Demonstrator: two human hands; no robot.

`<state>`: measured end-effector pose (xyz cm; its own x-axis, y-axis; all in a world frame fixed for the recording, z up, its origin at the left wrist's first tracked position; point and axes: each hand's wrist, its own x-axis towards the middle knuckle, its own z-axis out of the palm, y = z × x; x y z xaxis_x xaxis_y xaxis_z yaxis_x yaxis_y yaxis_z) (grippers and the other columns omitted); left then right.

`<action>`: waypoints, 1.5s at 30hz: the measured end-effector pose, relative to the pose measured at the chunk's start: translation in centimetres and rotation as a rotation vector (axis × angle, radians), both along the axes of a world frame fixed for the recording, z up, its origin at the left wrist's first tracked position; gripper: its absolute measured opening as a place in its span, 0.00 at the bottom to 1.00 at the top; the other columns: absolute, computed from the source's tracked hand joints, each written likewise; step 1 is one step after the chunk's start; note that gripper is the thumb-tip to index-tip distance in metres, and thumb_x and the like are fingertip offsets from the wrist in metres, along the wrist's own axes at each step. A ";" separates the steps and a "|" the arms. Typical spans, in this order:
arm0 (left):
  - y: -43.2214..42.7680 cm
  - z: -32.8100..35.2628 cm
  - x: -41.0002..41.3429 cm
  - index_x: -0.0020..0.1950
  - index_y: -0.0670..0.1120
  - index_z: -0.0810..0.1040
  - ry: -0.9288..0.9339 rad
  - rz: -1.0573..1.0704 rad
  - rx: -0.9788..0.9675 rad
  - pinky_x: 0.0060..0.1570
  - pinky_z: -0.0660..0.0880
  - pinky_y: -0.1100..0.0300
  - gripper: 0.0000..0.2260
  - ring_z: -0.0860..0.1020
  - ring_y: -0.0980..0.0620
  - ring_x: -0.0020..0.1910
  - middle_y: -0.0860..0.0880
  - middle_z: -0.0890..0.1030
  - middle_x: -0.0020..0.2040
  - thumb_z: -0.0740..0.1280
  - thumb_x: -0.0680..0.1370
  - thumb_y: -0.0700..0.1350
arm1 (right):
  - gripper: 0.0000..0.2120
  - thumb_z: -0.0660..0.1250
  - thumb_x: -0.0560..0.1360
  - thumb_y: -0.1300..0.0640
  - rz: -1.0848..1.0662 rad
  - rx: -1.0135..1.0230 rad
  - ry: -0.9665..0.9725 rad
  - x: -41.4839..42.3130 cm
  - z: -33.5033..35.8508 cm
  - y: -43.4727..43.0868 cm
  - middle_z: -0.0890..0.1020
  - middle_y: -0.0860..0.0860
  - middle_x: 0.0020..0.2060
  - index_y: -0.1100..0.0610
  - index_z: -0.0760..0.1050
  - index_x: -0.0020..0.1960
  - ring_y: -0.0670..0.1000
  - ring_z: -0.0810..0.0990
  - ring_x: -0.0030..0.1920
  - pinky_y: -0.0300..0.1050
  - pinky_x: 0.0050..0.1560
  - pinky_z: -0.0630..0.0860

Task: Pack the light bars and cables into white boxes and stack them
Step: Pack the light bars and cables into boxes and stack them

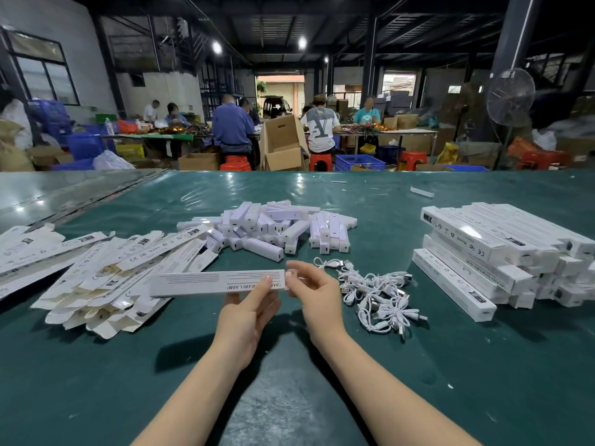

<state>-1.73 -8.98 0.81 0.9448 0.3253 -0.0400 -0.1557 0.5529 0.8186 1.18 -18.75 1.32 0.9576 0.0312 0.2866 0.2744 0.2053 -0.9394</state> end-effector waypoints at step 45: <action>0.1 0.5 -0.3 0.46 0.39 0.78 -0.007 0.065 -0.144 0.34 0.79 0.66 0.06 0.83 0.55 0.34 0.48 0.84 0.35 0.64 0.77 0.41 | 0.23 0.56 0.73 0.75 0.534 0.158 0.200 -0.6 0.6 0.4 0.83 0.43 0.36 0.52 0.74 0.58 0.41 0.78 0.41 0.34 0.45 0.68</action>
